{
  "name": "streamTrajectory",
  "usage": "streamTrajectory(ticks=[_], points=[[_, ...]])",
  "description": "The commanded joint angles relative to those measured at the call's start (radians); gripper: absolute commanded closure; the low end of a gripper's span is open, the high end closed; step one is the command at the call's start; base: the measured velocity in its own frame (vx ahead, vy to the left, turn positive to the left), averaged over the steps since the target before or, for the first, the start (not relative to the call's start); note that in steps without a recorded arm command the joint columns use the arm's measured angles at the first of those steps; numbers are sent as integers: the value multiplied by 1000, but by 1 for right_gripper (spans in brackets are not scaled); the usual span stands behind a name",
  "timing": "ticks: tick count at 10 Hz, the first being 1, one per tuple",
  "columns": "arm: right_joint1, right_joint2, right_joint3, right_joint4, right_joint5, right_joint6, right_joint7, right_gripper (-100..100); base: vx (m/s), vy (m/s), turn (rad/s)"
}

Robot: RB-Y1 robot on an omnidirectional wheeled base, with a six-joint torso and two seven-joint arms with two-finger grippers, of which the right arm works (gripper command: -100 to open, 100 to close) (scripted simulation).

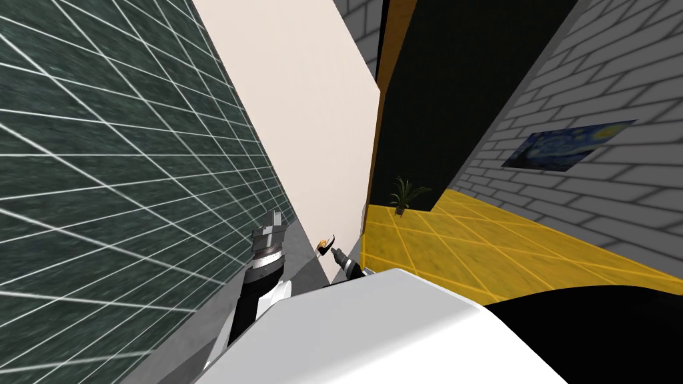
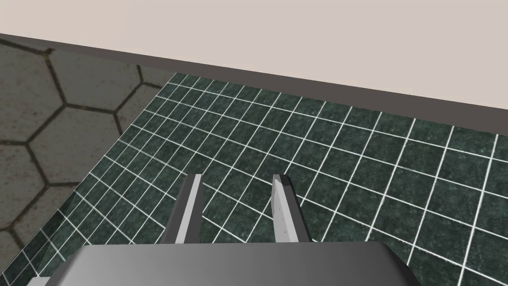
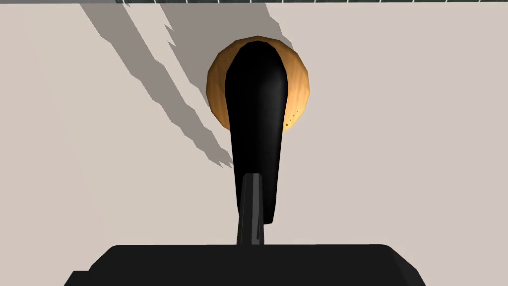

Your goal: Push the door open

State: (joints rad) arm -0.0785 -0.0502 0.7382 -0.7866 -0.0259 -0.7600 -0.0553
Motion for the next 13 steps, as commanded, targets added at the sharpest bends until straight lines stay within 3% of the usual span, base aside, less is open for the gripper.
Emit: streamTrajectory(ticks=[1, 4, 5, 9, 13], points=[[0, 0, 0, 0, 0, 0, 0, 100, -21, -24, 2], [0, 0, 0, 0, 0, 0, 0, 100, -6, -7, 0], [4, -12, -8, -6, -5, 3, 1, -100, -106, -83, -109], [6, -5, -15, -11, -9, 7, 1, -100, -180, -76, -59], [3, -11, -26, -1, -11, 0, 7, -100, 136, 121, 24]])
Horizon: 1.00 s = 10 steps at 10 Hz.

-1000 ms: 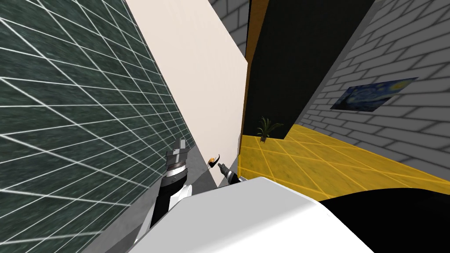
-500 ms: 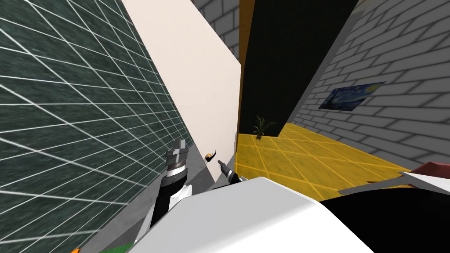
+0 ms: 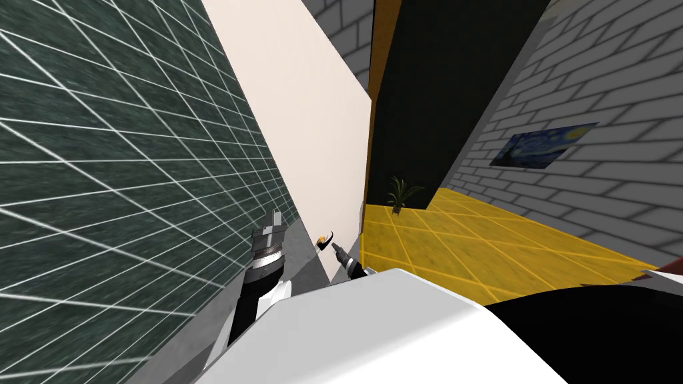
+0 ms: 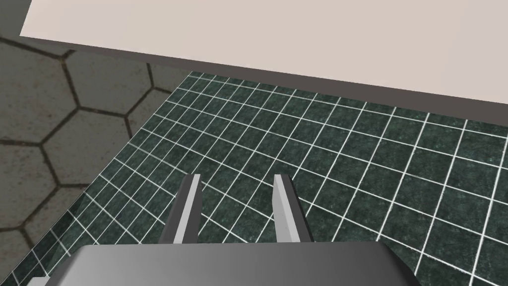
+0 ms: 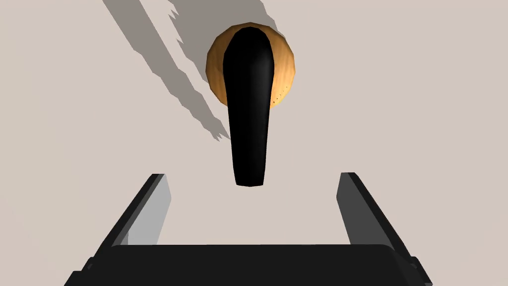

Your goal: Push the door open

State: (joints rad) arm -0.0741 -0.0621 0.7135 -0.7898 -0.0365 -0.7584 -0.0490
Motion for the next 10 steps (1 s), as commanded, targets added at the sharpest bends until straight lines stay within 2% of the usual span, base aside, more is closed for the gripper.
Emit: streamTrajectory(ticks=[1, 3, 4, 5, 10], points=[[-3, 5, -5, 6, -1, -3, 2, -100, 166, 138, 22], [-4, 17, -10, 11, -1, -6, 5, -100, 168, 141, 26], [-2, 12, -8, 7, -1, -5, 5, -100, 60, 54, 8], [-2, 12, -8, 7, -1, -5, 5, 100, -7, -5, -10], [-2, 12, -8, 7, -1, -5, 5, 100, -13, -12, 1]])
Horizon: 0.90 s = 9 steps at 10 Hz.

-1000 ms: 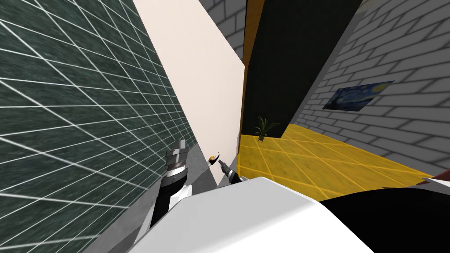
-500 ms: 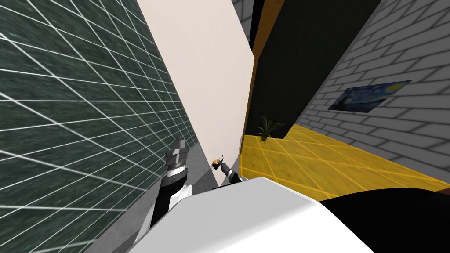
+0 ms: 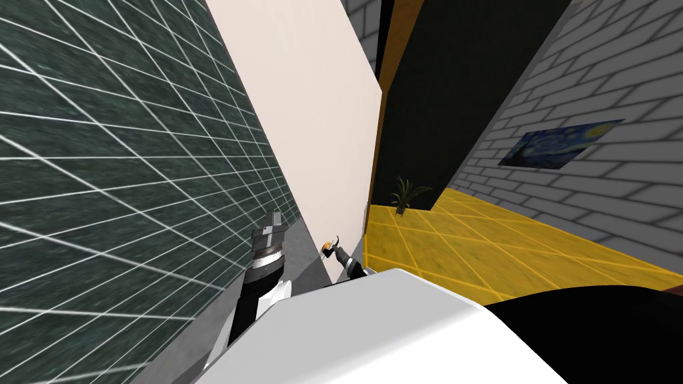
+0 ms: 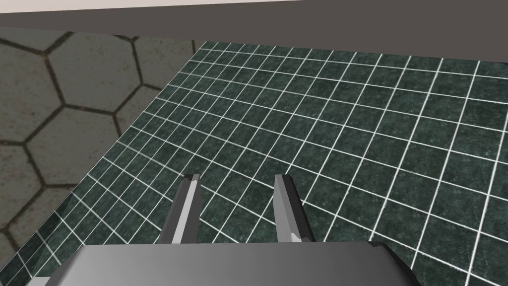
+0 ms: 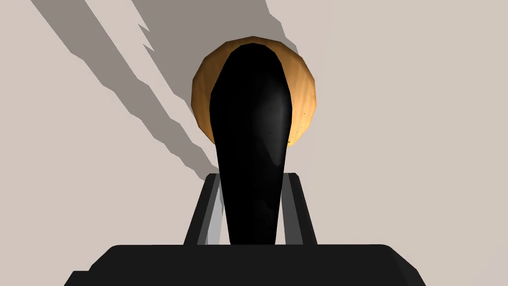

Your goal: Push the door open

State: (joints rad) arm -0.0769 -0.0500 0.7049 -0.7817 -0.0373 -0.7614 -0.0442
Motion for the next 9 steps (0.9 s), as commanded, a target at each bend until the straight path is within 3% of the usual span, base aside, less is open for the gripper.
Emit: streamTrajectory(ticks=[1, 4, 9], points=[[-2, -6, -18, 4, -4, 0, 4, 100, 35, 95, -33], [-4, -12, -42, 9, -10, -1, 10, 100, 94, 159, -36], [-10, -20, -110, 23, -27, -2, 27, 100, 112, 165, -41]])
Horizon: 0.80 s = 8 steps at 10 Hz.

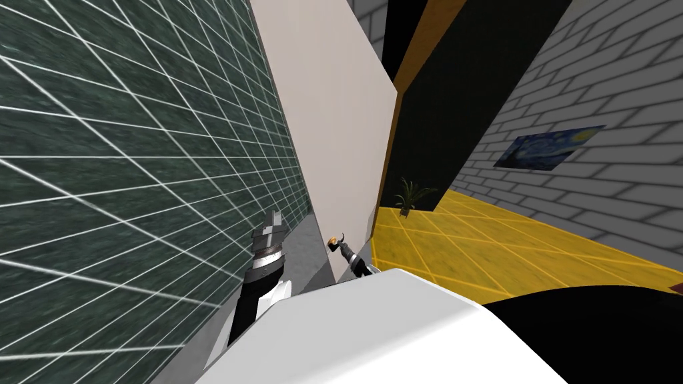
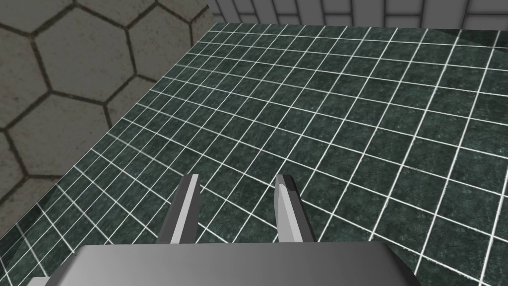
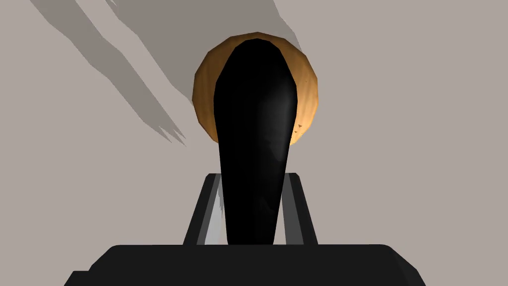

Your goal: Push the door open

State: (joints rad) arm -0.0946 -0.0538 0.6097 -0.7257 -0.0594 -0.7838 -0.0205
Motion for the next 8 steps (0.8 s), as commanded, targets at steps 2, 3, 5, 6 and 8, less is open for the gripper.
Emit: streamTrajectory(ticks=[2, 3, 5, 6, 8], points=[[5, -16, -35, -29, -9, 20, 8, 100, 91, 96, -28], [5, -16, -45, -27, -12, 20, 11, 100, 88, 122, -41], [3, -15, -66, -23, -17, 19, 16, 100, 91, 123, -45], [3, -15, -66, -23, -17, 19, 16, 100, 58, 57, -11], [0, -12, -97, -16, -24, 18, 24, 100, 91, 81, -43]])
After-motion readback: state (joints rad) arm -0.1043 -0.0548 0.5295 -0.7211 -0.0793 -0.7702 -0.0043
